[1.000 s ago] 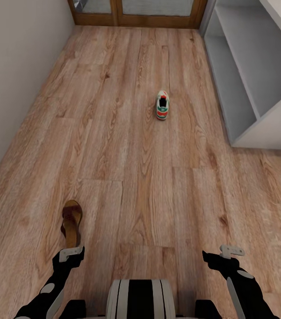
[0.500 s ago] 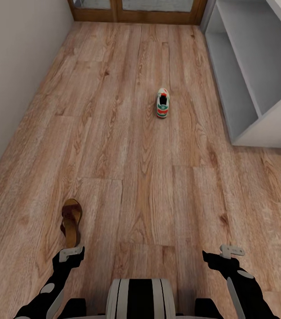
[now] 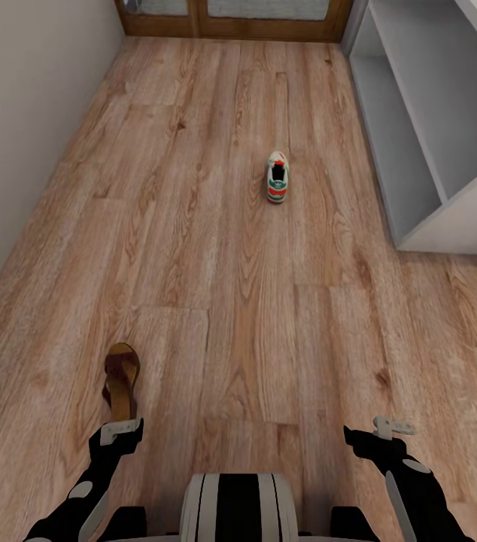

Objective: Pick up the two gym shoes and the two sandals from the corridor floor and place them onto the hallstand (shoe rack) in the corridor, making sure they are on the rack and not on the floor. Arrange them so the two gym shoes are next to each other and the two sandals are next to each other.

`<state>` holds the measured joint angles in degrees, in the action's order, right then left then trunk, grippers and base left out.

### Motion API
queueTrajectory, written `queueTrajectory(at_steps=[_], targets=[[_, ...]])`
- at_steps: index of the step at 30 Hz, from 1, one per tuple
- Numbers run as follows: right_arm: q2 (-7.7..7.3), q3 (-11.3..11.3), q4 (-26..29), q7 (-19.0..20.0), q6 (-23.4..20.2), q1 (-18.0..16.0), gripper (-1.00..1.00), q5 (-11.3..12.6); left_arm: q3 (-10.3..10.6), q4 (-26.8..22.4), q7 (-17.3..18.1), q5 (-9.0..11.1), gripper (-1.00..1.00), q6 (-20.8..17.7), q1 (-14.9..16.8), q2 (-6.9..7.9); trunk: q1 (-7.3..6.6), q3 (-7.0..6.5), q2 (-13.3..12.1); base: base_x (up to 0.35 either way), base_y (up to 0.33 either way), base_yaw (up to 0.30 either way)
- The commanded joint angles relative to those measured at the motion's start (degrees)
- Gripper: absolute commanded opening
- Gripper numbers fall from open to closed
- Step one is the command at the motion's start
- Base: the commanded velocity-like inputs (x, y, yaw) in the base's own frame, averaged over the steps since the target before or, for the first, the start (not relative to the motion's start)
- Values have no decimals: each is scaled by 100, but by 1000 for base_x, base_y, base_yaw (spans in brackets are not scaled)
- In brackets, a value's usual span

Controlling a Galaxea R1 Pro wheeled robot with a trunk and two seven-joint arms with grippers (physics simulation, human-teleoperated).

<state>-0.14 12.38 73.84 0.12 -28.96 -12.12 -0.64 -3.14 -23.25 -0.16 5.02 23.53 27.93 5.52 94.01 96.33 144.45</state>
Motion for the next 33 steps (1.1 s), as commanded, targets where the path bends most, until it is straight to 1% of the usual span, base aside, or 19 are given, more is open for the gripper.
queueTrajectory(at_steps=[1,23,24,33], targets=[[-1,1,8,2,-31,-1,100,-6,17,5,-1,52,100,18,2,2,1,3,1,143,49,0],[3,1,8,4,-31,-1,100,-6,15,5,-1,52,100,20,2,2,1,12,1,14,5,0],[2,1,8,5,-33,-1,100,-6,15,5,-1,52,-100,20,2,2,1,12,1,0,0,0],[1,1,11,1,-34,-1,100,-6,7,5,-10,60,-100,20,2,2,1,20,1,0,0,0]])
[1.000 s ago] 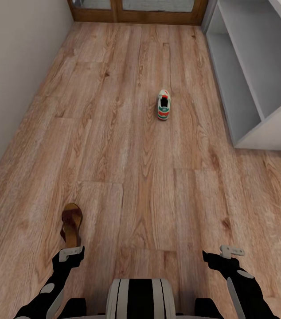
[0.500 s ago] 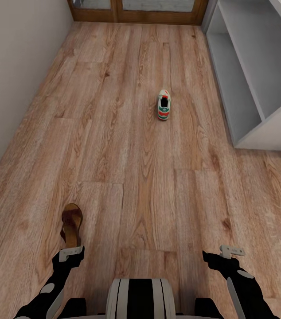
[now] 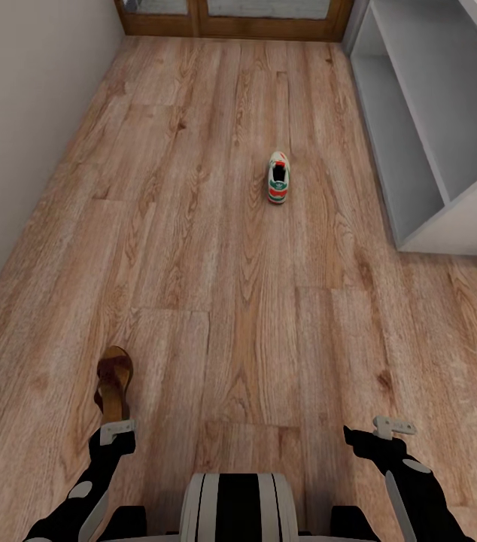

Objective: Pick up the two gym shoes and the two sandals from the corridor floor and place them onto the hallstand (shoe rack) in the corridor, making sure they are on the rack and not on the floor. Arrange them so the two gym shoes are next to each other and the two sandals are next to each other.

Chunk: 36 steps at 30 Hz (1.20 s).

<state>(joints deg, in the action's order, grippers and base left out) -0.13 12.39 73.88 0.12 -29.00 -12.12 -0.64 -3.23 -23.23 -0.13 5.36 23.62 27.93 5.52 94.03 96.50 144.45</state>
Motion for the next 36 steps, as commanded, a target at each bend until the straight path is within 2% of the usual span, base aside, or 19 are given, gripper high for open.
queueTrajectory(at_steps=[1,16,17,26,32,36], targets=[[-2,0,8,3,-29,-1,100,-6,16,3,-13,26,-100,11,2,2,-1,3,1,0,0,0],[-2,0,12,1,-31,-1,100,-6,16,-6,-13,26,-100,11,2,2,-1,12,1,0,0,0],[6,-18,461,0,-43,-1,100,-12,13,-386,-28,26,-100,-8,2,45,-3,-10,0,0,0,0],[13,-25,534,-3,-60,-1,100,-23,9,-546,-23,29,-100,-81,2,142,-27,-210,-12,0,0,0],[15,-26,536,-3,-53,-1,100,-19,33,-787,-22,27,-100,-290,9,135,-42,-343,-20,0,0,0],[21,-33,532,0,-53,-1,100,-9,36,-1298,-22,19,-100,-990,10,141,-52,-431,-26,0,0,0]])
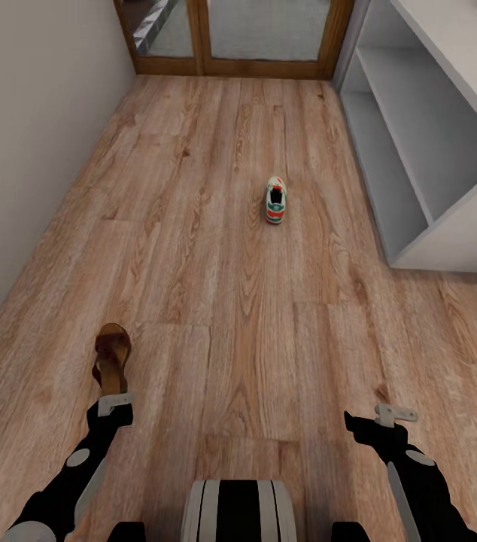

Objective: Pick up the two gym shoes and the two sandals from the corridor floor and place them onto the hallstand (shoe rack) in the corridor, making sure they are on the rack and not on the floor. Arrange them so the two gym shoes are next to each other and the two sandals are next to each other.

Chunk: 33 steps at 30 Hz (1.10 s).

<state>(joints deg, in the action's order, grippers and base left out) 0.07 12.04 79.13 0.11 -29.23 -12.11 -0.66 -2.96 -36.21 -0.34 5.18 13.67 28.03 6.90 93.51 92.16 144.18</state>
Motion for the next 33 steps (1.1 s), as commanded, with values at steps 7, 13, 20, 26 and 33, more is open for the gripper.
queueTrajectory(at_steps=[7,13,20,26,33], targets=[[-7,23,6,6,-15,1,100,3,10,-1888,0,37,-100,-2014,-4,0,-19,-153,-9,0,0,0],[-7,29,10,8,-13,5,100,18,29,-2116,-8,33,-100,-2390,0,-66,-34,-286,-17,0,0,0],[-7,27,7,7,-13,7,100,-3,36,-2130,-10,29,-100,-2435,0,-180,-52,-466,-26,0,0,0],[-3,21,-2,2,-13,7,100,-10,25,-2131,-10,35,-100,-2446,0,-197,-68,-651,-34,0,0,0],[2,17,-2,-2,-13,7,100,-13,-1,-2118,-10,46,-100,-2467,0,-161,-86,-872,-43,0,0,0]])
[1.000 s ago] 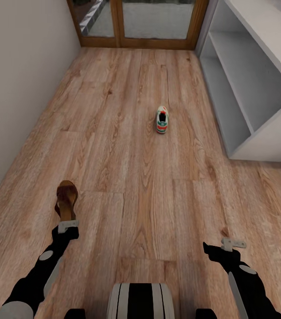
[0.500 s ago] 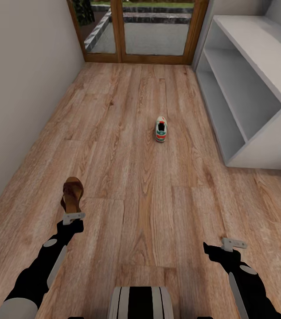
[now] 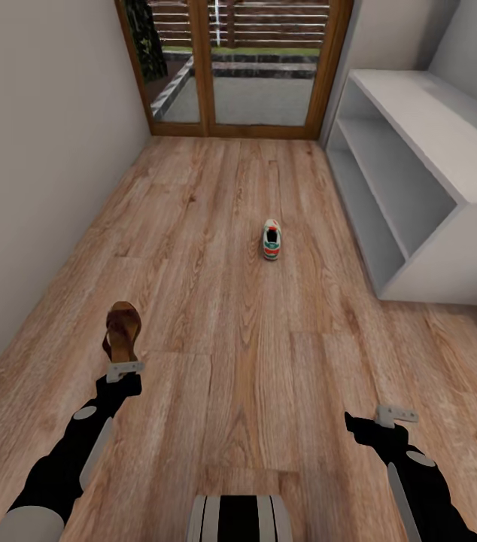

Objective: Pick up the two gym shoes and the two sandals from the corridor floor and place them onto the hallstand (shoe rack) in the corridor, making sure they are on the rack and not on the floor. Arrange them so the two gym shoes are next to each other and the two sandals are next to each other.

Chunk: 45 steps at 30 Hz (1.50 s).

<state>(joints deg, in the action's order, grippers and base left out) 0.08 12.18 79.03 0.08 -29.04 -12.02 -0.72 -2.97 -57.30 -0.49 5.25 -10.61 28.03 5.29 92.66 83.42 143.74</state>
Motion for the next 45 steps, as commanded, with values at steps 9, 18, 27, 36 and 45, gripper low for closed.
queueTrajectory(at_steps=[9,18,27,36,45], targets=[[1,1,7,1,-31,-2,100,-7,-19,-33,13,20,-100,-1369,1,145,-24,-281,-11,0,0,0],[1,3,8,1,-31,-2,100,-7,-10,-44,20,28,-100,-1405,1,141,-47,-564,-23,0,0,0],[1,2,8,1,-31,-2,100,-7,-1,-45,31,34,-100,-1400,1,138,-70,-848,-35,0,0,0],[1,3,7,1,-31,-2,100,-7,7,-45,32,35,-100,-1399,1,132,-93,-1132,-47,0,0,0],[1,3,7,1,-31,-2,100,-7,12,-45,32,36,-100,-1399,1,131,-96,-1238,-48,0,0,0]])
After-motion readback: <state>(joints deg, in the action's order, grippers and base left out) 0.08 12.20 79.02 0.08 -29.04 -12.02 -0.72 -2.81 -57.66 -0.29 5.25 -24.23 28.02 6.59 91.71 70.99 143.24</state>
